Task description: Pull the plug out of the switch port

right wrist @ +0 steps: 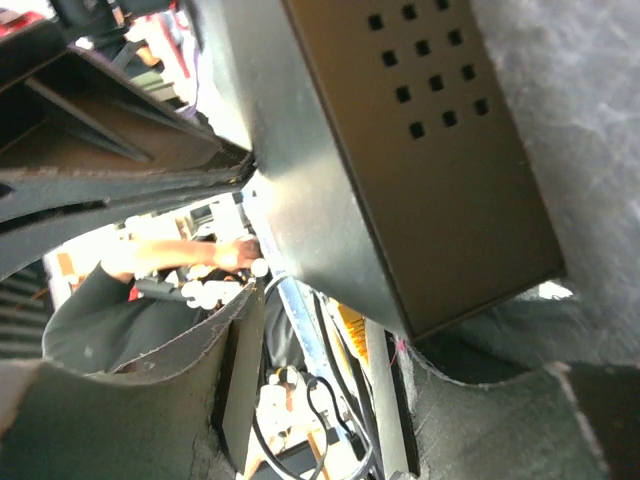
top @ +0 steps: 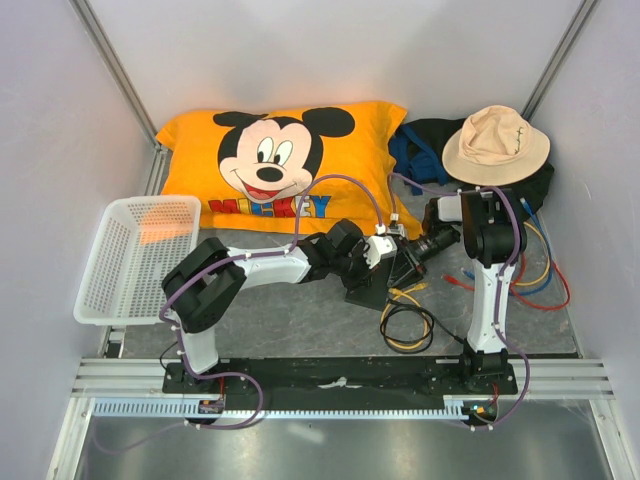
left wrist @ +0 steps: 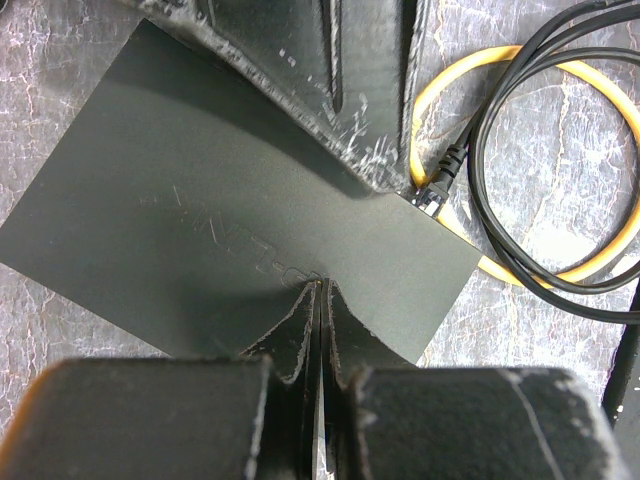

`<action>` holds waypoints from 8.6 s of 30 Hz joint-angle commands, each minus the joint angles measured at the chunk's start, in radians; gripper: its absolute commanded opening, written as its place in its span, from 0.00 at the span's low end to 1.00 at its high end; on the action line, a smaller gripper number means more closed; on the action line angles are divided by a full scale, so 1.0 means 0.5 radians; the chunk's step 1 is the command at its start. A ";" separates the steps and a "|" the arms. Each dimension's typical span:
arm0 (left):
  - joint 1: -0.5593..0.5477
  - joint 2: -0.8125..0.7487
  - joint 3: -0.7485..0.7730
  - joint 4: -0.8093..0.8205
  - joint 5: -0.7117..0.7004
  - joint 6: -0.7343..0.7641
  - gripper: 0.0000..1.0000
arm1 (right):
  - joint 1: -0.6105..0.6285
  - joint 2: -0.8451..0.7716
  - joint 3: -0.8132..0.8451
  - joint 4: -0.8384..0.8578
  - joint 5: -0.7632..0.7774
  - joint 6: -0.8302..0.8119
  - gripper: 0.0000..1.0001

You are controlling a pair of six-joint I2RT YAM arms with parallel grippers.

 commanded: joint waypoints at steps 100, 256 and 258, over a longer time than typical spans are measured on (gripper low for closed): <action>0.034 0.280 -0.030 -0.362 -0.155 0.185 0.02 | -1.019 -0.394 1.185 -0.445 1.169 -0.443 0.00; 0.144 -0.070 -0.181 -0.485 -0.222 -0.330 0.02 | 0.398 0.158 -0.272 0.656 0.580 0.707 0.47; 0.141 -0.067 -0.181 -0.485 -0.225 -0.330 0.02 | 0.410 0.155 -0.272 0.656 0.598 0.710 0.45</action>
